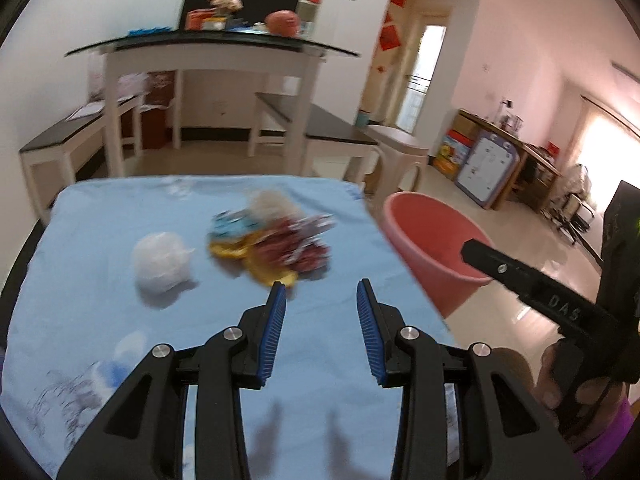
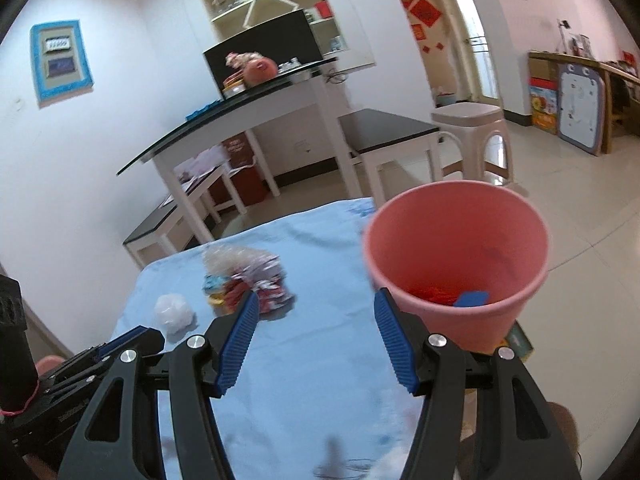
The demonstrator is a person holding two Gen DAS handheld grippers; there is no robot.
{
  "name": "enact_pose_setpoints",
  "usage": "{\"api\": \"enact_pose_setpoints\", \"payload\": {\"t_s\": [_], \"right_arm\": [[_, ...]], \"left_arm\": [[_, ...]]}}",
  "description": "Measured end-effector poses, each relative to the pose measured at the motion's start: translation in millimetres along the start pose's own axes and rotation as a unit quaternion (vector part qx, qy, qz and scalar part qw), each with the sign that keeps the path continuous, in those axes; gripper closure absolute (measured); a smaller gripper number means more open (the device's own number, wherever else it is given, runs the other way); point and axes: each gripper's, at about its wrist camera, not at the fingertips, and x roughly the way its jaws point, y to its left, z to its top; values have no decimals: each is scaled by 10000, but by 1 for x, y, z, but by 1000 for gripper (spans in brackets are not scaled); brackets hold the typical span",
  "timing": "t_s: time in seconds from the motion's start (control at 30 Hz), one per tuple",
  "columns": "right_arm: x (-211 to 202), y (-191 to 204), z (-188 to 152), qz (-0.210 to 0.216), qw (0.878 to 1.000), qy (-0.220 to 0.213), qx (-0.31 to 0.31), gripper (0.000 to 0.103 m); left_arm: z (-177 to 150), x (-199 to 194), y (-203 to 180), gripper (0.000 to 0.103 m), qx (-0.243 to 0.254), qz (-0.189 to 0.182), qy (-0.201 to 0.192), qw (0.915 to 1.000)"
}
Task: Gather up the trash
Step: 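Move both tools back over the table toward the white and clear plastic bags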
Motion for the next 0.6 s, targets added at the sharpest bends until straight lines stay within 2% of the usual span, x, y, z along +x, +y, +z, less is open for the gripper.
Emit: {"api": "enact_pose_setpoints", "payload": {"t_s": [0.1, 0.2, 0.4, 0.6], "right_arm": [[8, 17, -3, 72, 9999, 60, -137, 44], [18, 32, -6, 133, 9996, 152, -220, 44], [34, 53, -8, 232, 9986, 262, -401, 44], [53, 63, -9, 353, 9975, 379, -484, 44]], "left_arm": [[-5, -5, 23, 66, -163, 98, 75, 9998], [-6, -10, 49, 66, -373, 370, 156, 9985], [-5, -11, 96, 66, -770, 668, 124, 9947], [10, 1, 120, 66, -988, 791, 148, 9918]]}}
